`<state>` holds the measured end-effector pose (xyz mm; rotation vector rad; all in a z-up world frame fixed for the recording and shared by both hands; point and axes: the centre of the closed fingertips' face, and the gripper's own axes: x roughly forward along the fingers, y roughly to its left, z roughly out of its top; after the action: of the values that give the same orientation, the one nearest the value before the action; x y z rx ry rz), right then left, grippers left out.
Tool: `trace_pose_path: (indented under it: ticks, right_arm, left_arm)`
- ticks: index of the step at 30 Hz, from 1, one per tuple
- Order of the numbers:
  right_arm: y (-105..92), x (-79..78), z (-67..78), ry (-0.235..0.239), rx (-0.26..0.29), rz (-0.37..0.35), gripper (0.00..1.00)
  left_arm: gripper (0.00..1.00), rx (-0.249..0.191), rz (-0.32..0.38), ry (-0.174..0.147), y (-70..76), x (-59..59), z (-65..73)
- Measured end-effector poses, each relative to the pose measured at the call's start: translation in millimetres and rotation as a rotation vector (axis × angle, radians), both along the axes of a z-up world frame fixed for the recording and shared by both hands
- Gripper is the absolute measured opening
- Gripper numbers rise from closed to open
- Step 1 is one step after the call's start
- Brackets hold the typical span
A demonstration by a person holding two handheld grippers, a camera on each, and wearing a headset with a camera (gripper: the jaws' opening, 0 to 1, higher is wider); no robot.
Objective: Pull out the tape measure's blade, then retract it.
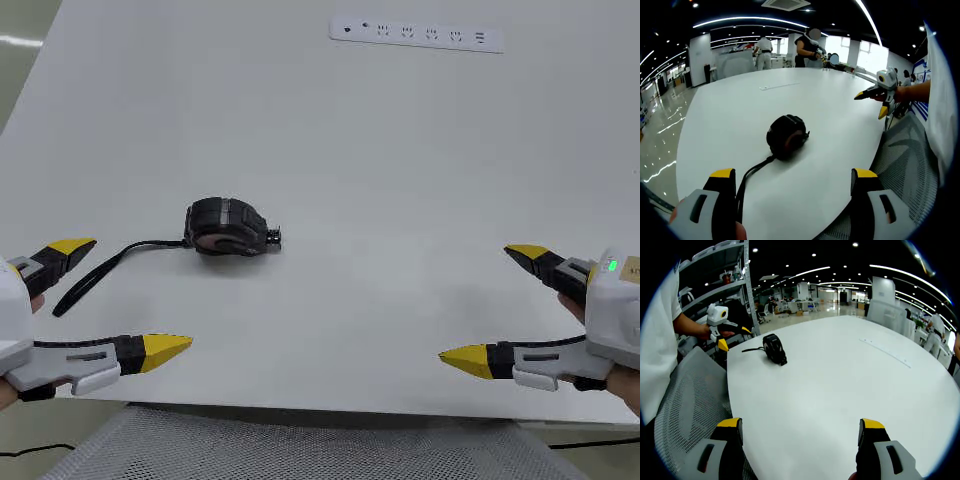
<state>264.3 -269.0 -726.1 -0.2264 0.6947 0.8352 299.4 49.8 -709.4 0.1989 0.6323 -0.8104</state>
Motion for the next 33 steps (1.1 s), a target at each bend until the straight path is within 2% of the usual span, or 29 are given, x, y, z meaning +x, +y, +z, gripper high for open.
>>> trace_pose_path:
  ticks: [14, 18, 19, 20, 21, 22, 23, 25, 26, 27, 33]
  right_arm:
    - [0.0, -0.4, -1.2, 0.003, 0.003, 0.0, 0.95]
    - [0.4, -0.2, -0.8, 0.002, 0.005, 0.0, 0.95]
    - [0.7, -0.3, -0.7, 0.003, 0.007, -0.001, 0.95]
    - [0.7, -0.2, -0.7, 0.003, 0.008, -0.001, 0.95]
    - [0.8, -0.3, -0.7, 0.003, 0.008, -0.001, 0.95]
    - [0.9, -0.2, -0.6, 0.002, 0.008, -0.001, 0.95]
    - [1.1, -0.3, -0.5, 0.002, 0.009, -0.001, 0.95]
    - [1.0, -0.1, -0.5, 0.001, 0.008, -0.001, 0.95]
    - [1.0, 0.0, -0.5, 0.001, 0.009, -0.001, 0.95]
    - [1.0, -0.1, -0.7, 0.002, 0.009, -0.001, 0.95]
    - [0.9, -0.3, -0.4, 0.0, 0.009, -0.003, 0.95]
  left_arm:
    - [0.92, -0.004, 0.01, 0.001, 0.6, 1.1, 0.5]
    - [0.91, 0.008, 0.002, -0.008, 0.3, 1.0, 0.5]
    - [0.88, 0.007, -0.007, 0.01, -1.0, -2.2, -0.9]
    - [0.87, 0.011, -0.004, 0.005, -0.9, -2.2, -1.0]
    - [0.88, 0.028, -0.011, -0.016, -0.6, -1.1, -0.6]
    - [0.87, 0.015, -0.019, 0.006, -2.6, -3.7, -1.2]
    - [0.88, 0.019, -0.009, -0.004, -1.5, -1.4, -0.6]
    - [0.88, 0.01, -0.019, 0.003, -3.5, -2.9, -0.6]
    - [0.89, 0.016, -0.012, -0.006, -2.2, -1.1, -0.4]
    - [0.88, 0.013, -0.015, 0.002, -2.4, -2.1, -0.8]
    - [0.87, 0.011, -0.009, 0.002, -1.4, -1.6, 0.3]
